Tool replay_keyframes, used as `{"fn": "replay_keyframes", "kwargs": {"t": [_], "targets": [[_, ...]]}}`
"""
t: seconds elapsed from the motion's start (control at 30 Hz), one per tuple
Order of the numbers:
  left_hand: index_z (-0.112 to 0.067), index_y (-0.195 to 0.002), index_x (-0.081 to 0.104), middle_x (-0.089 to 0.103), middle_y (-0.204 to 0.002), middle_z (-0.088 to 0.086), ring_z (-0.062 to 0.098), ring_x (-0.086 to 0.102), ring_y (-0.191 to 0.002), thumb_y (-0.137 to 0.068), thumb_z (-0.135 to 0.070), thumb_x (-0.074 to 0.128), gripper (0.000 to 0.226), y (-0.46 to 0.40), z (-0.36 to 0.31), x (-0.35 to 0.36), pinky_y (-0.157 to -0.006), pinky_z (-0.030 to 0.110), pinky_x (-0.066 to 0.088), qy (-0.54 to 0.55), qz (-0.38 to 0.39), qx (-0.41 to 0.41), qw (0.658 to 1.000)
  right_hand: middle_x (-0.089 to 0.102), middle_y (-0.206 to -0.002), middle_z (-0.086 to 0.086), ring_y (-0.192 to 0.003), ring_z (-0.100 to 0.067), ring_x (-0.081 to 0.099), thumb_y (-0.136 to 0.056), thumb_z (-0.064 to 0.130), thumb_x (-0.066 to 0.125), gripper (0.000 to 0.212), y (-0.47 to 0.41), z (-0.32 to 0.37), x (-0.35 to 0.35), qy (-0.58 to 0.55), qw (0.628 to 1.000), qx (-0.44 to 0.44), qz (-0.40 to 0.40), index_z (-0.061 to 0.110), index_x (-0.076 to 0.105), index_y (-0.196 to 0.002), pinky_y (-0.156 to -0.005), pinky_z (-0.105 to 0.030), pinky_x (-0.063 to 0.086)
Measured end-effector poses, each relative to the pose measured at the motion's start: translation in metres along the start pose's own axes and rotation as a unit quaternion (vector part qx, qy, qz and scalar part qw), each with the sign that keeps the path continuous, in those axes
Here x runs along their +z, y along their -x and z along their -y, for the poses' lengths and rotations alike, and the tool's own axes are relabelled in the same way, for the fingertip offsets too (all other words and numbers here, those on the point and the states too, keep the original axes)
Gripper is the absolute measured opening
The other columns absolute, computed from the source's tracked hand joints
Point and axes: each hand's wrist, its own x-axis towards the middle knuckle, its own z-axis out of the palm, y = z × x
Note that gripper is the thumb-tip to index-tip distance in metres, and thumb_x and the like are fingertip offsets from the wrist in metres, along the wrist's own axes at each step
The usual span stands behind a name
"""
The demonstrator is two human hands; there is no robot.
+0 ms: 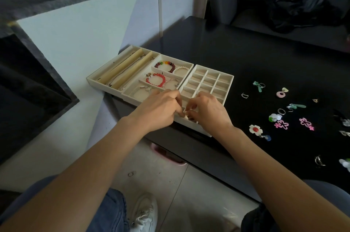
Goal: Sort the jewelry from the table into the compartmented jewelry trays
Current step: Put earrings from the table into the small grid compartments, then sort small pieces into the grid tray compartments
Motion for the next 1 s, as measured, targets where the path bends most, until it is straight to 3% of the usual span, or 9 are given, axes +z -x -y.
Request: {"fn": "replay_keyframes", "kwargs": {"t": [0.23, 0.5, 0.77, 1.0], "targets": [[-0.029, -0.118, 0.065, 0.047, -0.121, -0.006, 0.01, 0.044, -0.113, -0.089, -0.002, 0.049, 0.043, 0.0, -0.003, 0.001, -0.1, 0.03, 0.032, -0.009, 0.008, 0.008, 1.0, 0.057, -0.098, 0.002, -0.084, -0.013, 0.06, -0.088, 0.019, 0.065, 0.004, -0.002, 0.001, 0.005, -0.017, 0.999, 0.033, -0.02, 0.018, 0.067, -0.092, -0.071, -0.029, 0.054], [-0.025, -0.118, 0.063, 0.047, -0.12, -0.006, 0.01, 0.047, -0.11, -0.086, -0.003, 0.052, 0.04, -0.003, -0.004, 0.004, -0.096, 0.031, 0.037, -0.01, 0.0, 0.004, 1.0, 0.059, -0.098, 0.002, -0.085, -0.013, 0.059, -0.089, 0.016, 0.062, 0.005, -0.004, -0.011, -0.002, -0.044, 0.997, 0.068, -0.018, 0.019, 0.067, -0.091, -0.067, -0.025, 0.047], [-0.018, -0.125, 0.058, 0.051, -0.124, -0.001, 0.014, 0.049, -0.113, -0.088, -0.008, 0.055, 0.038, -0.024, -0.018, -0.002, -0.096, 0.032, 0.042, 0.007, -0.072, -0.042, 0.997, 0.063, -0.103, -0.002, -0.093, -0.017, 0.06, -0.093, 0.019, 0.053, 0.018, 0.009, -0.037, -0.02, -0.067, 0.992, 0.101, -0.043, 0.014, 0.068, -0.102, -0.079, -0.034, 0.053], [-0.016, -0.124, 0.058, 0.054, -0.125, 0.002, 0.017, 0.053, -0.11, -0.091, -0.014, 0.052, 0.033, -0.072, -0.05, -0.002, -0.078, 0.024, 0.041, 0.042, -0.154, -0.08, 0.984, 0.058, -0.121, -0.006, -0.11, -0.018, 0.056, -0.094, 0.015, 0.053, 0.029, 0.008, -0.086, -0.059, -0.047, 0.981, 0.172, -0.071, 0.013, 0.06, -0.122, -0.085, -0.029, 0.05]]}}
